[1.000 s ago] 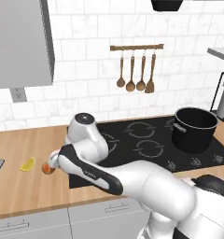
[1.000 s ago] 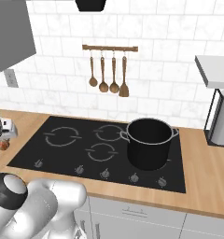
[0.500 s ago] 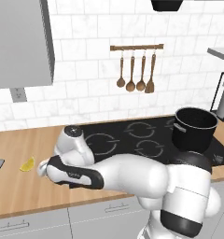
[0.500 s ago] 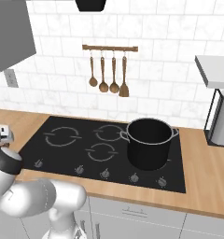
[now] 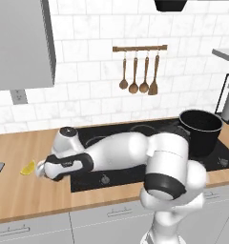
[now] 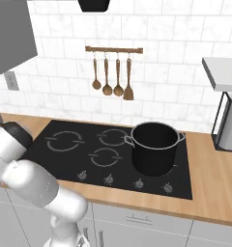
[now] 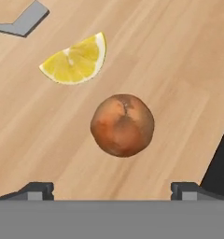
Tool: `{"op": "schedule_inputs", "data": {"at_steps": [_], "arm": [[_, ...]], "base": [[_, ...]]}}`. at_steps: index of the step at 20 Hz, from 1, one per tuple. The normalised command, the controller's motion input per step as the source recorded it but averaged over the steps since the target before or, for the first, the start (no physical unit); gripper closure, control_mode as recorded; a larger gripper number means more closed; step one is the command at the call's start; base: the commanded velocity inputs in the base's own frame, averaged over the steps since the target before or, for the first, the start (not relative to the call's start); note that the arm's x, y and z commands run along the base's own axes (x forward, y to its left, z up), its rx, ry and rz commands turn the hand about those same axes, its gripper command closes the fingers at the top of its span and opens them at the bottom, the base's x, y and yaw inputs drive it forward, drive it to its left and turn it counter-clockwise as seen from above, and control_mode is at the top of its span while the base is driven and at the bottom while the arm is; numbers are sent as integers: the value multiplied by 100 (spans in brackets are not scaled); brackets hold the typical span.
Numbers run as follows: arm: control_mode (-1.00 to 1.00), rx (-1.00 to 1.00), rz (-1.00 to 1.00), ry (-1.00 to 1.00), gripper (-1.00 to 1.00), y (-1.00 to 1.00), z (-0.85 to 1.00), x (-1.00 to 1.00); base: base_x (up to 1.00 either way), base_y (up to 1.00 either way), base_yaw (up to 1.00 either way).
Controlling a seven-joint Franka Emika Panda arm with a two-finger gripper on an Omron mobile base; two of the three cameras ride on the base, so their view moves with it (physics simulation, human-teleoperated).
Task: Put the onion and lemon wedge in the pot. Retrieve the spatula and lightly stir the vegetables in the pot.
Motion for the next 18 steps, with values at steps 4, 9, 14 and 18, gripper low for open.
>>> {"op": "schedule_inputs", "data": {"at_steps": [4,9,14,18], "arm": [[-100,-11,0,5,-100,34,-29,38],[-100,-11,0,1,-100,30,-29,31],[-100,-7,0,0,-100,39,-14,39],[-100,-2,-1,0,-100,20,0,42]], "base": [[0,0,0],[0,0,0],[0,0,0],[0,0,0]]}}
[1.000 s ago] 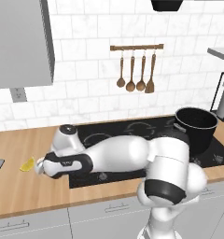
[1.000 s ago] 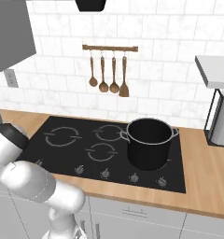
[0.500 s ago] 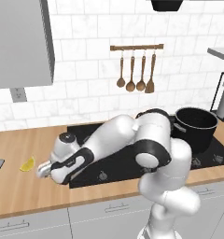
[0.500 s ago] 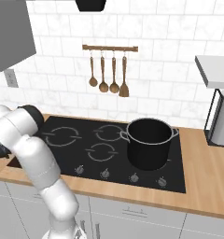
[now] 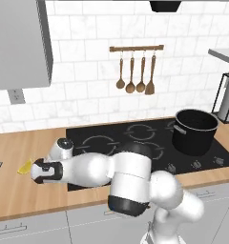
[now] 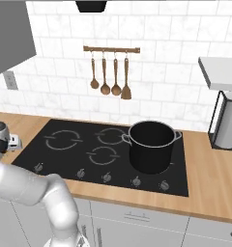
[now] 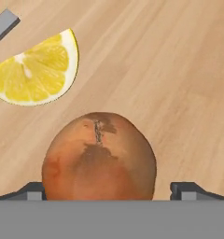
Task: Put the onion and lemon wedge in the pot. Retrieve the spatula and lightly stir the vegetables in the pot.
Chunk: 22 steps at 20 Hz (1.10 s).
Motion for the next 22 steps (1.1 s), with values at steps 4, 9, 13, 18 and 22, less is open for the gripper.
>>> {"op": "schedule_inputs", "data": {"at_steps": [4,9,13,18,22], "arm": [[-100,-1,0,0,-100,12,0,11],[-100,-5,0,0,100,4,0,0],[-100,-5,0,-1,100,5,6,0],[-100,0,0,-12,100,-23,71,-14],[-100,6,-7,-1,100,-96,100,-25]], "base": [[0,0,0],[0,0,0],[0,0,0],[0,0,0],[0,0,0]]}}
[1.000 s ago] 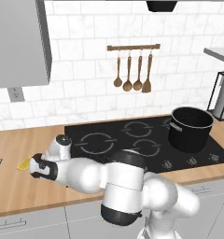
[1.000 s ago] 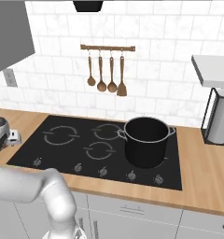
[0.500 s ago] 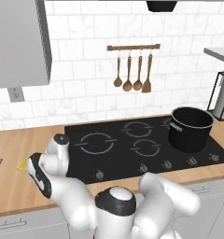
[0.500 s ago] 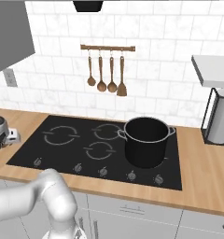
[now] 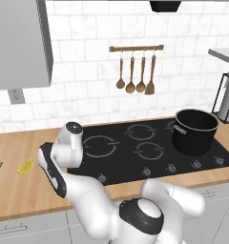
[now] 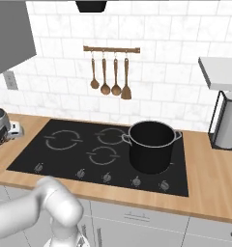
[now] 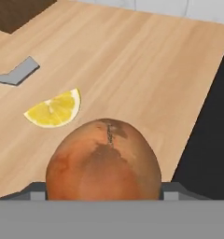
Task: Put the onion and lemon wedge in the pot. Retrieve the spatula and lightly stir the vegetables in the pot.
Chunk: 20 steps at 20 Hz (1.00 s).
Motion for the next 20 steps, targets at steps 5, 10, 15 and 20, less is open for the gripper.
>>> {"op": "schedule_inputs", "data": {"at_steps": [5,10,15,20], "arm": [[-100,3,-19,0,100,-100,91,-10],[-100,0,-30,0,100,-100,70,0],[-100,0,-34,0,100,-100,59,0],[-100,0,-31,0,100,-100,54,-2]], "base": [[0,0,0],[0,0,0],[0,0,0],[0,0,0]]}}
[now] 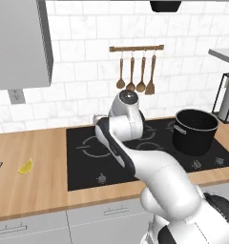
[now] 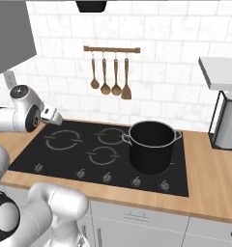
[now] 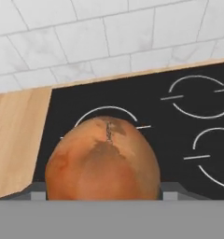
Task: Put the onion and lemon wedge in the pot. Retrieve the spatula and lightly stir the vegetables in the pot.
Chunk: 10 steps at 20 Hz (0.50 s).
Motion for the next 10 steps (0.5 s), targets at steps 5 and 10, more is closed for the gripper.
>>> {"op": "schedule_inputs", "data": {"at_steps": [5,10], "arm": [[-100,2,-25,-1,100,-100,40,-6],[-100,5,-23,0,100,-100,11,-1]], "base": [[0,0,0],[0,0,0]]}}
